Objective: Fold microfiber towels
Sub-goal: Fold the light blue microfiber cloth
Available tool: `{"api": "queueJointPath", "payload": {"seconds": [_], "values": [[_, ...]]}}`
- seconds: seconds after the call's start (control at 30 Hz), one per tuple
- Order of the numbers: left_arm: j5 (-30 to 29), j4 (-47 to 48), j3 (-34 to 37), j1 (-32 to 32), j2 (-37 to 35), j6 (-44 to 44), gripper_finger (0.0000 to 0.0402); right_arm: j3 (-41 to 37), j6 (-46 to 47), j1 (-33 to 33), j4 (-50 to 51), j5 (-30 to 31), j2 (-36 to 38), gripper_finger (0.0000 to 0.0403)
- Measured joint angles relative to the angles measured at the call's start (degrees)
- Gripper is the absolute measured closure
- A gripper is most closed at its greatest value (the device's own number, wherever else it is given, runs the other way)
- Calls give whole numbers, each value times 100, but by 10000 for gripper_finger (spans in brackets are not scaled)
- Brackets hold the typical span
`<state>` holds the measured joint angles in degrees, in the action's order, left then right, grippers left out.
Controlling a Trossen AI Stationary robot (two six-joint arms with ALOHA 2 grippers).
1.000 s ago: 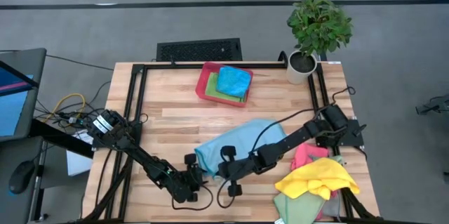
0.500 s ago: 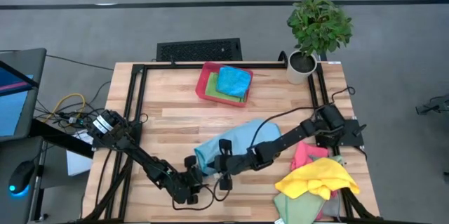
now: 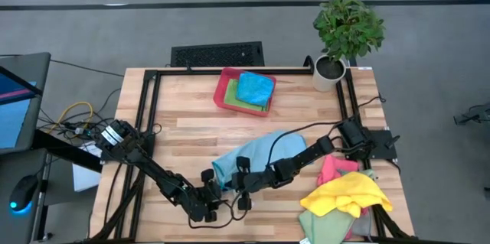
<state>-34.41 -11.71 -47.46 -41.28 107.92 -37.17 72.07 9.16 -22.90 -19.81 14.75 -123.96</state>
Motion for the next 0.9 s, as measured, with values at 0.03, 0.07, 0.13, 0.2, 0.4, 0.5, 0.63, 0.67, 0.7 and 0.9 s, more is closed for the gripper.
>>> {"api": "queueJointPath", "payload": {"seconds": [0.03, 0.07, 0.13, 0.2, 0.4, 0.5, 0.63, 0.67, 0.7, 0.9], "values": [[0, -24, 0, 1, 0, 5, 230, 0, -2, 0, 8, -3, 2, 383], [-9, -66, 0, 4, 0, 29, 230, 0, -2, -11, 8, -5, 7, 384], [-64, -208, 0, 2, 0, 86, 230, 0, 1, -37, -57, -4, 19, 384], [-83, -353, -3, 9, 0, 139, 230, 0, 51, -70, -157, -3, 9, 384], [198, -89, -4, 2, -159, 24, 234, 2, 141, -143, 11, 3, -10, 384], [357, 879, -184, -7, -484, -385, 251, 2, 146, -145, -58, 19, -11, 383], [378, 1724, -462, -102, -779, -533, 280, 2, 241, -146, -90, 17, -11, 382], [371, 1858, -514, -137, -834, -521, 288, 2, 239, -146, -119, 17, -11, 382], [353, 1911, -557, -166, -848, -508, 295, 2, 238, -146, -164, 17, -11, 383], [174, 2044, -565, -274, -750, -639, 335, 4, 241, -146, -169, 14, -13, 381]]}}
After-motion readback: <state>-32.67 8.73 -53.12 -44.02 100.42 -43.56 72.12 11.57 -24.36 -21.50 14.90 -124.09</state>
